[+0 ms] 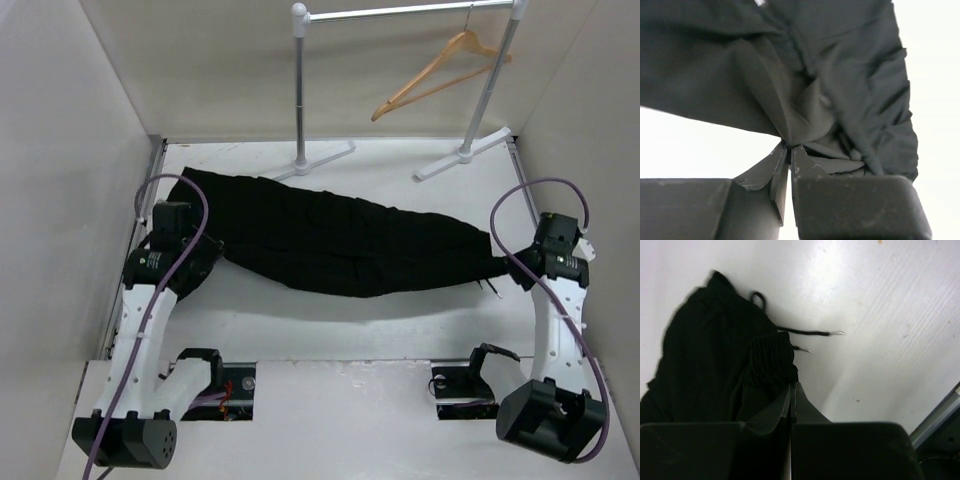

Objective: Place the trousers on the hanger
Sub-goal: Flatten out the trousers at the center of the board.

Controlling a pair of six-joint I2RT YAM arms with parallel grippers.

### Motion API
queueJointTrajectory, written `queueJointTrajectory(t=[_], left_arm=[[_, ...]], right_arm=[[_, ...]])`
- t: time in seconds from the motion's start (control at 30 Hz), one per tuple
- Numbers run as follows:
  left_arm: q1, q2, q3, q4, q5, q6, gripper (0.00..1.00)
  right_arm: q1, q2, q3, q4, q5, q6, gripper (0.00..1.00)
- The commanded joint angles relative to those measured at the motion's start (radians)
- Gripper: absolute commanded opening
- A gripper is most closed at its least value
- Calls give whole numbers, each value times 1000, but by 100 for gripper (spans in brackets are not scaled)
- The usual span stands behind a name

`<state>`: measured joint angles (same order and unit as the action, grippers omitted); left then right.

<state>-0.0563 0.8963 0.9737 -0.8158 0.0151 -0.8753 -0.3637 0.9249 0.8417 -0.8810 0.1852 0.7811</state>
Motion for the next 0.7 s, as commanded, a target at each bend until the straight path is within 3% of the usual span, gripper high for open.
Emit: queueJointTrajectory(t=[0.0,0.23,0.37,0.47,0.6,0.67], left_arm=[[-3,41,121,-80,-131,79,5],[38,142,69,-40,-136,130,6],[40,210,189,-17,-92,114,6],[17,205,198,-36,-83,122,6],[37,110,103,-103,-51,127,4],[22,90,109,-161,-55,142,3]], right_arm=[[13,31,120,-9,94,-40,0],[-79,95,-97,157,-41,-7,0],[-90,80,-24,128,-64,-2,0],[-36,13,-4,61,-40,-13,0],[50,-119,-134,-13,-35,15,0],[104,-133,-95,-59,-24,40,0]])
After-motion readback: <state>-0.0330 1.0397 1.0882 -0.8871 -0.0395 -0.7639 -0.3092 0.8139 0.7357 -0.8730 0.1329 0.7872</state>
